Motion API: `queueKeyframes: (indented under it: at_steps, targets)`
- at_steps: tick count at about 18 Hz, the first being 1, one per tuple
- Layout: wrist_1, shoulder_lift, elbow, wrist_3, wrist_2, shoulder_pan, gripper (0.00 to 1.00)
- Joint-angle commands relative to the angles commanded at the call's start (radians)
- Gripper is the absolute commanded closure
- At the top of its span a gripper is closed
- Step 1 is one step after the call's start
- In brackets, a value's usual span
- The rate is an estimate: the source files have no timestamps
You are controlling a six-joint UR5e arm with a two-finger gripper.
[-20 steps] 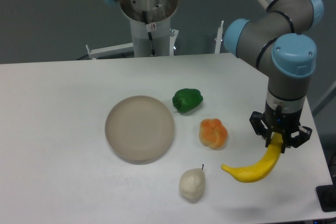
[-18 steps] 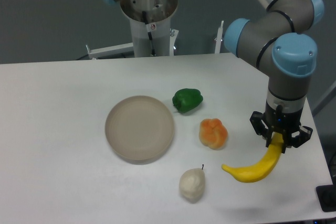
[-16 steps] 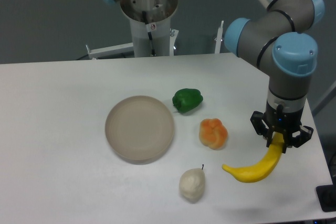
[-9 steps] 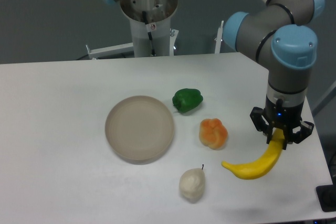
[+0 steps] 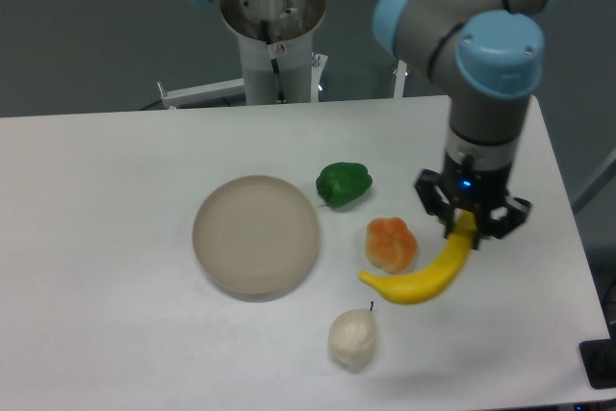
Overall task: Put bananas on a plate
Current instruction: 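Carry the banana over the grey plate and lower it, then set the banana down on the plate and open the gripper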
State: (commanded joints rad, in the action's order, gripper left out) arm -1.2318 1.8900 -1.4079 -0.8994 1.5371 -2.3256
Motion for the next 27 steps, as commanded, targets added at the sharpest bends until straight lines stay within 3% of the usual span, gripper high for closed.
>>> queueKeyframes:
  at_steps: [3,8,14,22,25,27]
  targets:
    - [-0.002,-0.029,-0.078,0.115,-0.003,0.040,0.67]
    - [0.018,-0.031,-0.187,0.246,0.003,0.098,0.68]
    - [0.136,-0.017,-0.307,0.203,0.008,0.144,0.68]
    - [0.158,0.004,-0.396,0.151,0.009,0.170,0.68]
    - [0.230,0.015,-0.431,0.149,0.009,0.172,0.68]
    - [0.239,0.017,-0.439,0.155,0.009,0.176,0.68]
